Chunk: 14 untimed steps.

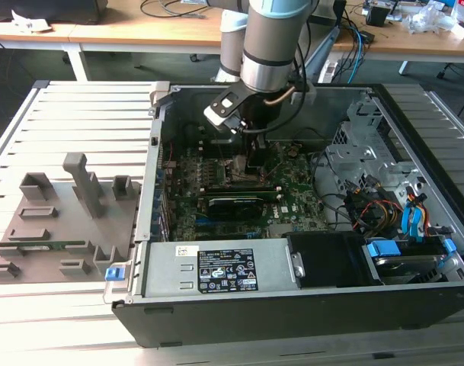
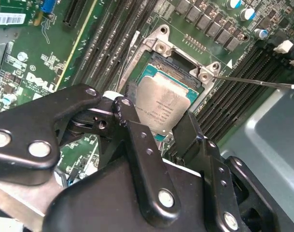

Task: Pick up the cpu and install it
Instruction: 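Place the cpu into insertion slot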

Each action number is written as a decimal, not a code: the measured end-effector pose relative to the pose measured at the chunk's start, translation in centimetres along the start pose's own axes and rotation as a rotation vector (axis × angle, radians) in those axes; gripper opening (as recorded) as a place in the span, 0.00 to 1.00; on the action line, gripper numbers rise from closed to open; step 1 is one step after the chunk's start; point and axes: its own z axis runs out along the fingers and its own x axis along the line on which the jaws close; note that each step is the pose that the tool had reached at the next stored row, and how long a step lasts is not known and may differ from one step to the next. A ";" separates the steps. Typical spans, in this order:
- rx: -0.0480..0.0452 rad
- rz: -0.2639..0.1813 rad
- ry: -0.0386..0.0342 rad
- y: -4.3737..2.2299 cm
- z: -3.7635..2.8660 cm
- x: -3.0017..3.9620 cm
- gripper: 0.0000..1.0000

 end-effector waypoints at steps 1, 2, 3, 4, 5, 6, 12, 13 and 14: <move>0.0004 0.002 -0.0098 0.02 0.25 0.35 0.54; 0.0004 0.001 -0.0098 0.05 0.59 0.52 0.54; 0.0004 0.002 -0.0098 0.07 0.92 0.60 0.54; 0.0004 0.001 -0.0099 0.09 1.30 0.67 0.54; 0.0006 0.003 -0.0111 -0.05 1.86 0.72 0.54; 0.0005 0.004 -0.0111 -0.21 1.94 0.72 0.54; 0.0015 0.027 -0.0102 -0.22 2.37 0.79 0.54; 0.0015 0.027 -0.0106 -0.20 2.46 0.80 0.54; 0.0017 0.027 -0.0112 -0.17 2.51 0.82 0.54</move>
